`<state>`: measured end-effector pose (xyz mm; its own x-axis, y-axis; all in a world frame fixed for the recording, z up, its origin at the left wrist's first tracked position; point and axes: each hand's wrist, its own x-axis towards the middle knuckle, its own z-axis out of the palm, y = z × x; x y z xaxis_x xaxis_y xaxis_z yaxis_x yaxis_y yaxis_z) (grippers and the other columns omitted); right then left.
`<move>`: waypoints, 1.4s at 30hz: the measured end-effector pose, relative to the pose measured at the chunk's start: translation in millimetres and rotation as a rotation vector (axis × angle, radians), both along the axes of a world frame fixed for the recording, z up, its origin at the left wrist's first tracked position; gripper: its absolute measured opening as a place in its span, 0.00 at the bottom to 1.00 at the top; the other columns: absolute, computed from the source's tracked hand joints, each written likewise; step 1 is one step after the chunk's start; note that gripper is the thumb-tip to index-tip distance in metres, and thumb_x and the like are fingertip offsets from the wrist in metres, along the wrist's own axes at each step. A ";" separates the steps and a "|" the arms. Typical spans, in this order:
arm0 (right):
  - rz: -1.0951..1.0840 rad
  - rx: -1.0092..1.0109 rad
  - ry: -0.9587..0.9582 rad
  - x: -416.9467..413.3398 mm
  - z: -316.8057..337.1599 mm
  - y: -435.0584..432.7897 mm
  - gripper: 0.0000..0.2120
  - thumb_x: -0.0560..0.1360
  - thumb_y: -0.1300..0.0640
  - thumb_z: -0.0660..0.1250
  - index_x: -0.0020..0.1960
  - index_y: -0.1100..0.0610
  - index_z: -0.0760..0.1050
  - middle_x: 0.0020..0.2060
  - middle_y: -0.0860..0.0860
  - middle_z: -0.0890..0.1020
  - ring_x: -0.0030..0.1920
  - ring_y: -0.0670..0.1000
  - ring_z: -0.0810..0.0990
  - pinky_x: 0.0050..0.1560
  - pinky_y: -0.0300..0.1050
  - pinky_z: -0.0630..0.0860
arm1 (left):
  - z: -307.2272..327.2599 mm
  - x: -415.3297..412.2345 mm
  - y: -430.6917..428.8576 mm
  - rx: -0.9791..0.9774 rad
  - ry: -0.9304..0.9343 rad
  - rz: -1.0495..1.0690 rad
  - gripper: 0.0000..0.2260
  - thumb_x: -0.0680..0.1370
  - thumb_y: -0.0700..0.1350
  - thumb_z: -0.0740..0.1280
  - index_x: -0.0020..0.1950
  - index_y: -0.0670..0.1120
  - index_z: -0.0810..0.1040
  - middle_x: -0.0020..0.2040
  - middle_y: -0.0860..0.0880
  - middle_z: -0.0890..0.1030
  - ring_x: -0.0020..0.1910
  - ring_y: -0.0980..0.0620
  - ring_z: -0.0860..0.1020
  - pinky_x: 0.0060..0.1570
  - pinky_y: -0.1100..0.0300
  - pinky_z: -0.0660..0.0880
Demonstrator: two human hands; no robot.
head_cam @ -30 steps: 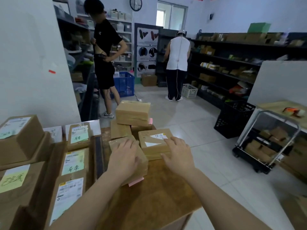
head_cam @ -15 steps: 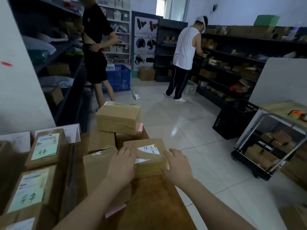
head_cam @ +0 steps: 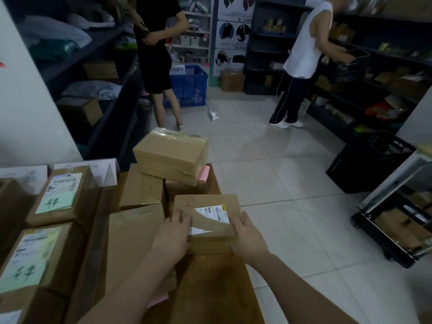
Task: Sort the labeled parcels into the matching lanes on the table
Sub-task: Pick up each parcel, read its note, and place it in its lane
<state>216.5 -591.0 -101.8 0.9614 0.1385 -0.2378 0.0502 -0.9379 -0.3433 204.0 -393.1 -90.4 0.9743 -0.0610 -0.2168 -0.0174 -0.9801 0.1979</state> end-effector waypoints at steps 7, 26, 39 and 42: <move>-0.074 0.267 -0.068 14.4 4.6 -17.0 0.28 0.73 0.53 0.72 0.72 0.48 0.71 0.65 0.49 0.76 0.63 0.51 0.74 0.65 0.47 0.73 | 6.2 6.2 -0.4 -0.162 -0.026 0.104 0.30 0.79 0.48 0.66 0.78 0.53 0.57 0.80 0.52 0.52 0.74 0.47 0.60 0.73 0.51 0.61; -0.742 0.919 0.446 32.3 9.3 -58.7 0.21 0.76 0.42 0.68 0.56 0.60 0.79 0.50 0.59 0.84 0.51 0.60 0.83 0.53 0.56 0.81 | 43.1 10.6 -16.9 -1.016 0.113 0.289 0.37 0.68 0.44 0.78 0.71 0.56 0.63 0.56 0.55 0.79 0.50 0.56 0.82 0.49 0.58 0.79; -0.181 1.094 0.537 22.4 40.7 -60.7 0.43 0.57 0.35 0.78 0.66 0.52 0.70 0.56 0.53 0.81 0.60 0.55 0.79 0.54 0.55 0.79 | 60.4 16.4 -5.8 -0.939 -0.132 0.385 0.26 0.70 0.54 0.75 0.66 0.52 0.72 0.61 0.51 0.73 0.59 0.51 0.76 0.56 0.53 0.75; -0.170 1.073 0.531 19.7 46.1 -55.1 0.43 0.57 0.47 0.79 0.68 0.49 0.65 0.59 0.53 0.80 0.60 0.54 0.78 0.56 0.57 0.79 | 72.4 12.5 -2.9 -0.813 -0.258 0.400 0.28 0.70 0.57 0.74 0.67 0.52 0.72 0.61 0.51 0.72 0.60 0.50 0.74 0.60 0.48 0.73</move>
<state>236.1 -646.1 -55.7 0.8041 0.3887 -0.4498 -0.4292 -0.1441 -0.8916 216.5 -396.1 -18.1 0.9675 0.2512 -0.0295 0.1523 -0.4859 0.8606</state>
